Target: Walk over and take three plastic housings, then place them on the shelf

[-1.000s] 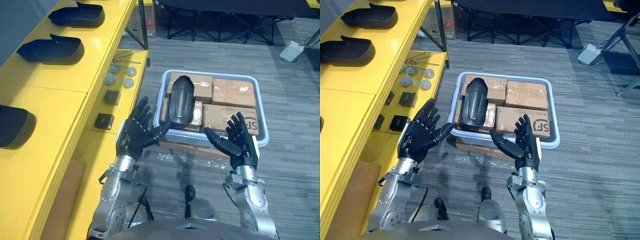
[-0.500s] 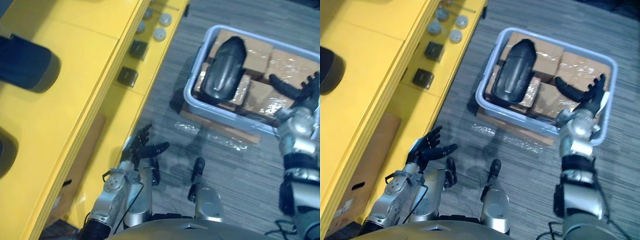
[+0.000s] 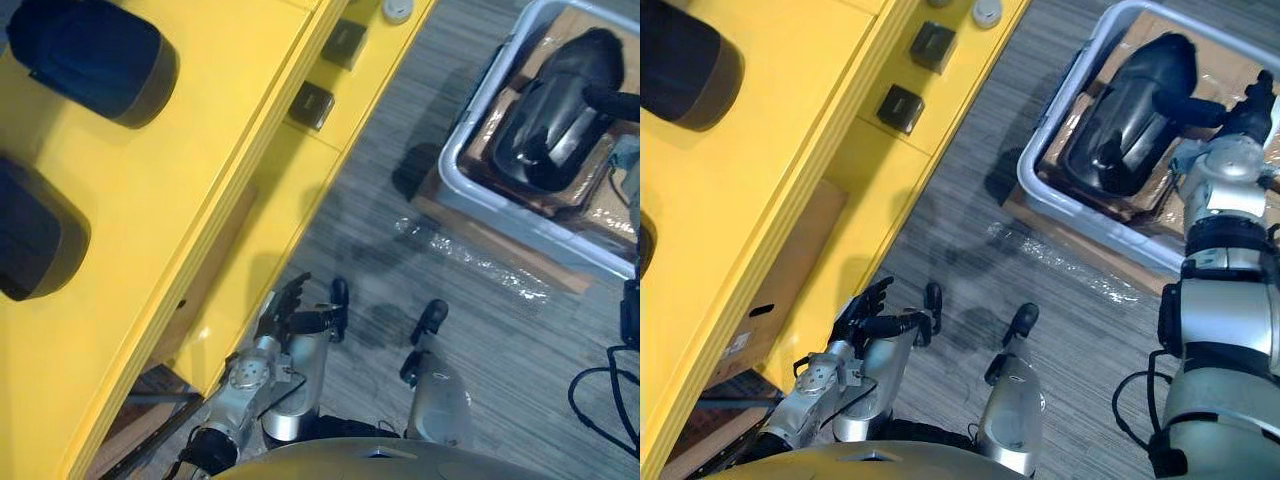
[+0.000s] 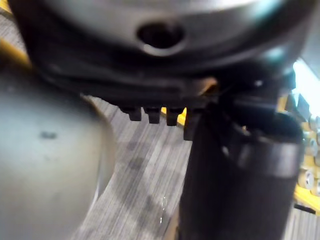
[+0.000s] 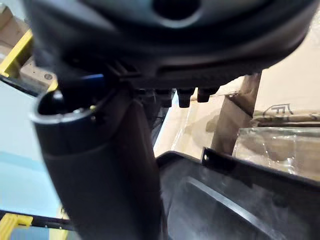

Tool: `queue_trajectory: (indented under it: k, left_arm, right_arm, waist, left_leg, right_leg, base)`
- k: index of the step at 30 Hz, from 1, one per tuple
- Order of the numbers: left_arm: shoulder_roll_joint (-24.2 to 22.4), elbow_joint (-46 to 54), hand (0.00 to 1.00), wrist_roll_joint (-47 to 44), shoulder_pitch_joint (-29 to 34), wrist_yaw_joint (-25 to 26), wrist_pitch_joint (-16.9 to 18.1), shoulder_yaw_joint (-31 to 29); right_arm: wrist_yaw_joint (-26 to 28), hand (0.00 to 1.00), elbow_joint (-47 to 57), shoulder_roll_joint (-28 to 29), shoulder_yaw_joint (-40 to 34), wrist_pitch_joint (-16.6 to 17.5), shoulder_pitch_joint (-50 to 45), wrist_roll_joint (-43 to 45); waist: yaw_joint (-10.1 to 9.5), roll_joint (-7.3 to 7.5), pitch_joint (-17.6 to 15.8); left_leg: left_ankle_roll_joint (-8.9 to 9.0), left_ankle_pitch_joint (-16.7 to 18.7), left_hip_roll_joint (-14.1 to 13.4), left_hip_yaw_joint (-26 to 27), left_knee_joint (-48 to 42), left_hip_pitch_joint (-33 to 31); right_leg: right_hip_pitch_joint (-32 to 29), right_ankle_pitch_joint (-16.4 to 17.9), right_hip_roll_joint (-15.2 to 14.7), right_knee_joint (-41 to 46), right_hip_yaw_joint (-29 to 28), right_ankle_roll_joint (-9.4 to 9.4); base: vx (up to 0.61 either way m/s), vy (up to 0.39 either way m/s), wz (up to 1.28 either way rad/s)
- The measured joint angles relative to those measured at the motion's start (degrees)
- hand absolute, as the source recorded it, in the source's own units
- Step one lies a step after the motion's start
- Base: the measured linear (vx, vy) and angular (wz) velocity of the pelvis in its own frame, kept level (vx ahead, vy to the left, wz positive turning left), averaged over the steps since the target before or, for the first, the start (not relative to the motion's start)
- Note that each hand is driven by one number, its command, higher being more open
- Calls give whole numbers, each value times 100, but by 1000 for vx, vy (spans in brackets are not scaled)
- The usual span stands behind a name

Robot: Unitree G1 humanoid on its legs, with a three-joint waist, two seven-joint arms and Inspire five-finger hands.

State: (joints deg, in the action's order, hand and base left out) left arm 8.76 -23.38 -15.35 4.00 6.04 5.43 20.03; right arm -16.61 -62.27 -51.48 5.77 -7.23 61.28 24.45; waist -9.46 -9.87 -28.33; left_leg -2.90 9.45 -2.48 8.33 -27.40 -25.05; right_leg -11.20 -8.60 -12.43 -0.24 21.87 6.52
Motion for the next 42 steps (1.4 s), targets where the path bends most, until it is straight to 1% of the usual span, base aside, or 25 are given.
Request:
queue_trajectory:
  k: [3, 5, 8, 10, 11, 13, 15, 16, 19, 20, 21, 23, 26, 28, 29, 33, 36, 38, 39, 40, 41, 42]
  left_arm:
    - [3, -57, 100, -34, -48, 39, 92, 96]
    - [-6, -58, 100, -40, -66, 108, 94, 130]
    - [-42, -88, 100, -40, -95, 167, 97, 162]
    - [-54, -89, 100, -51, -111, 211, 98, 188]
    - [-54, -90, 100, -75, -127, 213, 99, 204]
    - [-55, -90, 100, -76, -131, 213, 107, 213]
    - [-55, -94, 100, -77, -131, 215, 108, 214]
    - [-55, -101, 100, -77, -131, 218, 108, 215]
    - [-55, -170, 100, -79, -134, 222, 158, 229]
    - [-55, -194, 100, -79, -133, 221, 187, 239]
    - [-55, -210, 100, -78, -131, 222, 198, 248]
    - [-48, -214, 100, -78, -127, 230, 206, 258]
    - [-46, -217, 100, -77, -117, 258, 205, 266]
    - [-46, -213, 100, -77, -88, 263, 203, 267]
    - [-46, -207, 100, -77, -84, 262, 203, 268]
    - [-45, -54, 100, -78, 6, 262, 170, 259]
    - [-44, 132, 100, -77, 153, 257, 145, 225]
    - [-42, 217, 100, -76, 220, 248, 147, 198]
    - [-37, 346, 100, -78, 263, 225, 148, 153]
    - [-34, 418, 100, -82, 287, 211, 154, 121]
    - [-19, 589, 100, -82, 319, 197, 154, 49]
    - [20, 785, 100, -82, 297, 196, 157, 1]
  right_arm:
    - [39, 100, -123, -56, 174, -330, 163, -141]
    - [96, 100, -321, -56, 169, -682, 211, -291]
    - [26, 100, -334, -90, 164, -833, 257, -517]
    - [23, 100, -445, -90, 163, -970, 271, -627]
    - [22, 0, -500, -90, 163, -1045, 276, -771]
    - [41, 0, -548, -84, 165, -1163, 308, -980]
    - [117, 0, -604, -112, 171, -1365, 373, -1345]
    - [199, 0, -642, -133, 171, -1401, 383, -1515]
    - [796, 0, -803, -202, 180, -1630, 380, -2429]
    - [854, 0, -843, -202, 202, -1646, 379, -2578]
    - [982, 0, -942, -201, 326, -1766, 368, -2891]
    - [1059, 0, -1012, -203, 328, -1862, 367, -3129]
    - [1104, 0, -1050, -169, 396, -1893, 224, -3601]
    - [1085, 0, -1101, -167, 377, -1947, 211, -3671]
    - [1075, 0, -1104, -167, 376, -1957, 187, -3705]
    - [752, 0, -1103, -164, 271, -1913, -116, -3733]
    - [437, 0, -1096, -149, 80, -1695, -339, -3675]
    - [188, 0, -979, -116, 9, -1575, -478, -3565]
    - [-32, 0, -689, -107, -48, -1521, -645, -3475]
    - [-123, 0, -564, -83, -83, -1477, -711, -3473]
    - [-314, 0, -259, -25, -122, -1408, -851, -3473]
    - [-469, 0, 100, 12, -193, -1309, -1048, -3474]
  waist:
    - [-23, -63, -38]
    - [-51, -74, -41]
    - [-56, -128, -53]
    - [-82, -130, -51]
    - [-108, -130, -51]
    - [-131, -131, -51]
    - [-125, -131, -51]
    - [-121, -132, -50]
    - [-106, -134, -49]
    - [-107, -138, -46]
    - [-103, -139, -45]
    - [-87, -142, -44]
    - [-56, -143, -42]
    - [24, -143, -42]
    - [31, -143, -42]
    - [52, -141, -44]
    - [115, -134, -48]
    - [203, -125, -54]
    - [251, -108, -65]
    - [278, -95, -73]
    - [354, -62, -95]
    - [374, -14, -123]
  left_leg:
    - [-15, -11, -3, -11, -35, -70]
    - [-17, -13, -7, -12, -34, -81]
    - [-23, -18, -13, -26, -38, -81]
    - [-27, -33, -10, -51, -39, -80]
    - [-25, -39, -9, -62, -43, -79]
    - [-23, -59, -6, -72, -35, -79]
    - [-19, -78, -5, -76, -29, -73]
    - [-19, -84, -5, -74, -24, -65]
    - [0, -150, 3, -46, 80, 16]
    - [8, -166, 5, -41, 104, 29]
    - [23, -219, 6, -38, 176, 62]
    - [46, -259, -4, -48, 217, 67]
    - [62, -295, -16, -54, 271, 102]
    - [63, -296, -17, -52, 285, 179]
    - [63, -296, -17, -51, 290, 197]
    - [69, -326, -12, -36, 363, 271]
    - [78, -331, -21, -37, 390, 337]
    - [81, -329, -26, -33, 400, 392]
    - [85, -326, -44, 4, 405, 417]
    - [87, -325, -56, 22, 409, 433]
    - [94, -320, -80, 50, 410, 475]
    - [115, -306, -116, 104, 424, 559]
  right_leg:
    - [-64, -3, -7, 29, 19, 4]
    - [-78, -2, -6, 46, 32, 4]
    - [-76, 6, -26, 158, 120, -1]
    - [-85, 58, -44, 256, 163, 6]
    - [-108, 107, -59, 334, 173, 3]
    - [-139, 150, -82, 435, 193, -8]
    - [-141, 153, -90, 463, 205, -7]
    - [-141, 157, -95, 477, 204, -9]
    - [-137, 174, -119, 517, 204, -28]
    - [-137, 174, -121, 517, 204, -28]
    - [-140, 174, -119, 517, 208, -30]
    - [-154, 177, -101, 516, 213, -35]
    - [-147, 190, -85, 526, 215, -56]
    - [-75, 204, -84, 524, 214, -77]
    - [-64, 215, -84, 524, 213, -94]
    - [-28, 222, -87, 516, 210, -105]
    - [31, 212, -70, 513, 209, -90]
    - [72, 212, -63, 514, 201, -90]
    - [70, 209, -53, 514, 152, -88]
    - [74, 208, -46, 516, 136, -88]
    - [96, 209, -28, 515, 109, -89]
    - [137, 212, -2, 508, 50, -93]
  base:
    - [-73, 14, 2]
    - [0, 0, 0]
    - [0, 0, 0]
    - [-52, -4, 9]
    - [-78, -7, 11]
    - [-64, -6, 7]
    - [-66, -6, 2]
    - [-66, -2, -1]
    - [-67, -4, -2]
    - [-64, -19, -2]
    - [-50, -21, 0]
    - [-41, -26, 0]
    - [-42, -25, -1]
    - [-33, 3, 0]
    - [-37, 17, 0]
    - [-29, 10, 0]
    - [0, 0, 0]
    - [-6, 7, -4]
    - [-16, 13, -11]
    - [-27, 11, -16]
    - [-30, 0, -19]
    - [-32, -4, -21]
